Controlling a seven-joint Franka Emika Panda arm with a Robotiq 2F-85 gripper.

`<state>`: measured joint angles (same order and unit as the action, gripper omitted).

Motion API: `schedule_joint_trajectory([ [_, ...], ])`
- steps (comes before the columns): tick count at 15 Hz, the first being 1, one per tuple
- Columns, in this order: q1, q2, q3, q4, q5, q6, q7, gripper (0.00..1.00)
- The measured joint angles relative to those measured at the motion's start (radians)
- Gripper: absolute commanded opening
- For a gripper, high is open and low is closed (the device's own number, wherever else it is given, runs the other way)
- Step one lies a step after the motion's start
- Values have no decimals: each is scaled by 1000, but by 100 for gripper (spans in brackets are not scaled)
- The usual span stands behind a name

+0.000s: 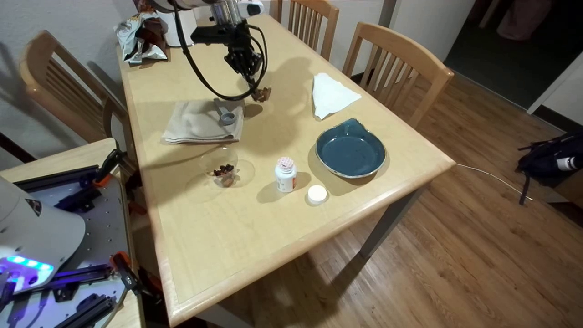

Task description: Pick up the cup and pour some of its contents in the other cup

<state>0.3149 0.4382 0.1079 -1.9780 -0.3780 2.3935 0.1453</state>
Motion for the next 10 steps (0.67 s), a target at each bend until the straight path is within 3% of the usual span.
schedule_joint_trajectory([
  [5,-12,50,0,0,49,126,-3,5],
  [9,-12,60,-1,1,60,143,-3,8],
  [10,-12,60,-2,1,60,143,-3,33],
])
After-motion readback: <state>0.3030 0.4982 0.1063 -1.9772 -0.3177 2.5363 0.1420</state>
